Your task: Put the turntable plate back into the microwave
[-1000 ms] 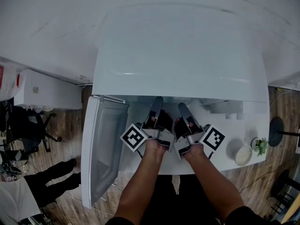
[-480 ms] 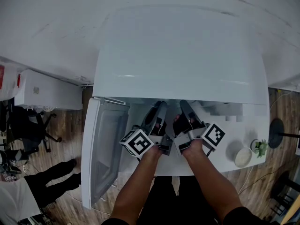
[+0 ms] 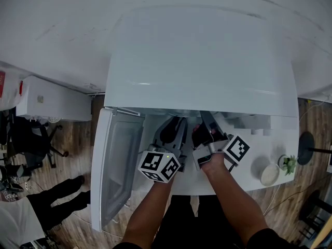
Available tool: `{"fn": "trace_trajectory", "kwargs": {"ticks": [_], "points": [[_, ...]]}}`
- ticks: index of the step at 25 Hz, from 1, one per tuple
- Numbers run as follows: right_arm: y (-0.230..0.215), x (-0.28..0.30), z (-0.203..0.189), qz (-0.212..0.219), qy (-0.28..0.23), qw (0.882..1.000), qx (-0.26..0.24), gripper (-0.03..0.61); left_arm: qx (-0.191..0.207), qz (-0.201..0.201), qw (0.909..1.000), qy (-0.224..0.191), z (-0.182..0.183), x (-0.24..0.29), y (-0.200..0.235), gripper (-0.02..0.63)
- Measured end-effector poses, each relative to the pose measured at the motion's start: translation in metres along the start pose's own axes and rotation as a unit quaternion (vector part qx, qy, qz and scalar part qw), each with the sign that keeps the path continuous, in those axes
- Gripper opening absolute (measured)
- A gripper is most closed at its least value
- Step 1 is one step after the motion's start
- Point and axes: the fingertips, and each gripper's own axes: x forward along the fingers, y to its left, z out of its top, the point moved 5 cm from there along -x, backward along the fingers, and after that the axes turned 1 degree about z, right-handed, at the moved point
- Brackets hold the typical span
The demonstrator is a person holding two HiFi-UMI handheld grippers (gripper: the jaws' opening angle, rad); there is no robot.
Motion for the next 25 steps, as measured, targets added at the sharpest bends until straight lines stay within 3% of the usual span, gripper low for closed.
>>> {"fn": "trace_trajectory", "kwargs": {"ticks": [3, 8, 12, 14, 16, 21, 25], "points": [[0.003, 0.001, 0.001, -0.003, 0.003, 0.999, -0.032, 0.062, 0.015, 0.006, 0.9999, 0.005, 0.002, 0.004, 0.000, 0.106], [0.002, -0.004, -0.004, -0.051, 0.041, 0.987, -0.145, 0.085, 0.018, 0.021, 0.9995, 0.013, -0.001, 0.006, 0.004, 0.097], [0.006, -0.009, -0.003, -0.114, 0.075, 0.947, -0.291, 0.092, 0.036, 0.027, 0.9988, 0.018, -0.003, 0.009, 0.004, 0.081], [0.010, -0.013, -0.003, -0.135, 0.083, 0.921, -0.356, 0.032, 0.043, 0.025, 0.9986, 0.021, -0.004, 0.010, 0.002, 0.080], [0.013, -0.018, -0.004, -0.142, 0.091, 0.897, -0.408, 0.015, 0.046, 0.025, 0.9984, 0.022, -0.005, 0.010, 0.001, 0.074], [0.022, -0.028, -0.010, -0.134, 0.105, 0.852, -0.494, 0.015, 0.064, 0.028, 0.9973, 0.024, -0.006, 0.011, -0.001, 0.074], [0.031, -0.039, -0.018, -0.126, 0.111, 0.824, -0.541, 0.015, 0.077, 0.034, 0.9962, 0.025, -0.008, 0.002, -0.003, 0.069]]}}
